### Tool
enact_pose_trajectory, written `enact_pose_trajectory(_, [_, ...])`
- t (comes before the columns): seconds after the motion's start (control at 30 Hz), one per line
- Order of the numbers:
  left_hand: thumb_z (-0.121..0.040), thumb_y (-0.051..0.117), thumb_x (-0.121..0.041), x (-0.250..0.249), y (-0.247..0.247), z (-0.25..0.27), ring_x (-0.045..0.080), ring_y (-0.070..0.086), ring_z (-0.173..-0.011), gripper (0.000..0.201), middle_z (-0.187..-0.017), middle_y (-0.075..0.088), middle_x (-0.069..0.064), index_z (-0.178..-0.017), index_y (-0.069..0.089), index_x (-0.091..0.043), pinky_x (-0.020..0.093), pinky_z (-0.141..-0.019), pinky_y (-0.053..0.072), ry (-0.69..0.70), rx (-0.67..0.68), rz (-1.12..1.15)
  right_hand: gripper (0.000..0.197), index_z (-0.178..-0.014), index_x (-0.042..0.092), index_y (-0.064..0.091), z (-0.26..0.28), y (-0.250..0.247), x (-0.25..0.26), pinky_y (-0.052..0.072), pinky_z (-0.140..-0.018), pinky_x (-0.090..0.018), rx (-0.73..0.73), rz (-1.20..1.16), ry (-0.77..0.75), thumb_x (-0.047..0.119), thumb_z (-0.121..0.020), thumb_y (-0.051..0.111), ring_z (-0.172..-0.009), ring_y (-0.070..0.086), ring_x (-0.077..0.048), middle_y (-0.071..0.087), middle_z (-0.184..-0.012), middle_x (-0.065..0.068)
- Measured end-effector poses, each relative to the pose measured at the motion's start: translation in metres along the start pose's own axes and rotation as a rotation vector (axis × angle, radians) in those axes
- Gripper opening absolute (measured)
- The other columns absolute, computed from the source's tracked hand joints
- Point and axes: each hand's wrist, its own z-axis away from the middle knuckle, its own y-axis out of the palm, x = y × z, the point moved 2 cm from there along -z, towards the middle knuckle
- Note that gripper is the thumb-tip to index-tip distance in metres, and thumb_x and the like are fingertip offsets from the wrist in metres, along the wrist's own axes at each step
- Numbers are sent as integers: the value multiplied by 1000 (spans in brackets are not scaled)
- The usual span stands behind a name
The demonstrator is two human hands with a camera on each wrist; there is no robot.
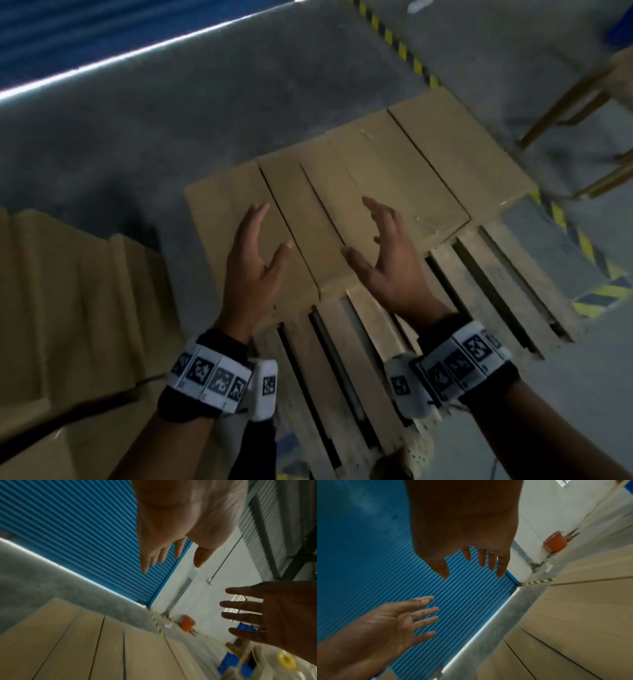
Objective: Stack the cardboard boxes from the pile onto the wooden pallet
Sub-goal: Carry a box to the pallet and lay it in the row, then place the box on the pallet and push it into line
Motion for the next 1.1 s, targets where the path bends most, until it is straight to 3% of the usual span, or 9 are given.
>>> enact_pose_trajectory(0.07, [-96,58,-33,-60,-18,37,8,28,-150,60,-162,33,0,-152,35,-26,23,-119,26,42,-47,-1,75,-152,12,30,24,-44,38,48,-101,-45,-20,-45,-54,46,-91,56,-131,43,-20,38,-147,-8])
enact_pose_trajectory(0.13, [-97,58,-31,-114,-37,76,3,29,-148,59,-161,34,-4,-151,40,-20,20,-119,28,61,-107,14,75,-152,13,30,50,-85,78,48,-101,-46,-27,-96,-96,45,-90,58,-132,43,-19,38,-147,-7])
enact_pose_trajectory(0.2, [-97,59,-27,-160,-54,117,0,32,-146,59,-158,37,-8,-151,41,-13,25,-120,31,73,-162,44,74,-151,14,32,79,-122,115,48,-101,-44,-31,-124,-137,43,-88,59,-132,43,-17,38,-146,-4])
enact_pose_trajectory(0.33, [-97,60,-28,-234,-84,194,9,37,-146,57,-155,44,0,-148,45,-8,44,-120,35,143,-262,97,70,-148,13,38,137,-181,174,49,-101,-43,-30,-159,-239,42,-88,61,-134,42,-16,38,-147,-2])
enact_pose_trajectory(0.43, [-98,60,-26,-267,-102,254,9,39,-144,55,-154,45,0,-148,45,-9,38,-118,37,153,-289,83,70,-147,13,39,189,-208,206,50,-99,-44,-15,-144,-287,44,-89,61,-137,40,-18,36,-149,-5])
enact_pose_trajectory(0.57, [-98,60,-27,-277,-123,330,7,41,-143,56,-154,45,-2,-149,44,-11,26,-114,39,200,-318,23,71,-148,13,39,262,-218,234,50,-98,-48,7,-113,-350,44,-89,62,-138,40,-20,35,-151,-7])
enact_pose_trajectory(0.77, [-97,60,-31,-249,-154,464,16,38,-146,59,-156,42,5,-150,43,-11,34,-118,36,239,-298,-102,70,-147,9,39,388,-193,270,50,-98,-45,41,-97,-372,37,-89,65,-136,42,-19,38,-148,-7])
enact_pose_trajectory(0.9, [-97,60,-31,-228,-176,552,23,39,-142,59,-153,44,15,-148,43,-7,11,-113,25,256,-294,-249,69,-147,10,38,467,-165,292,48,-101,-44,78,-107,-370,34,-90,67,-135,42,-17,39,-147,-4])
enact_pose_trajectory(1.1, [-96,54,-40,-205,-211,669,26,39,-142,62,-151,45,13,-147,45,-5,17,-117,25,174,-370,-291,71,-148,12,38,555,-146,315,48,-102,-47,146,-117,-401,48,-91,59,-135,43,-18,38,-147,-3])
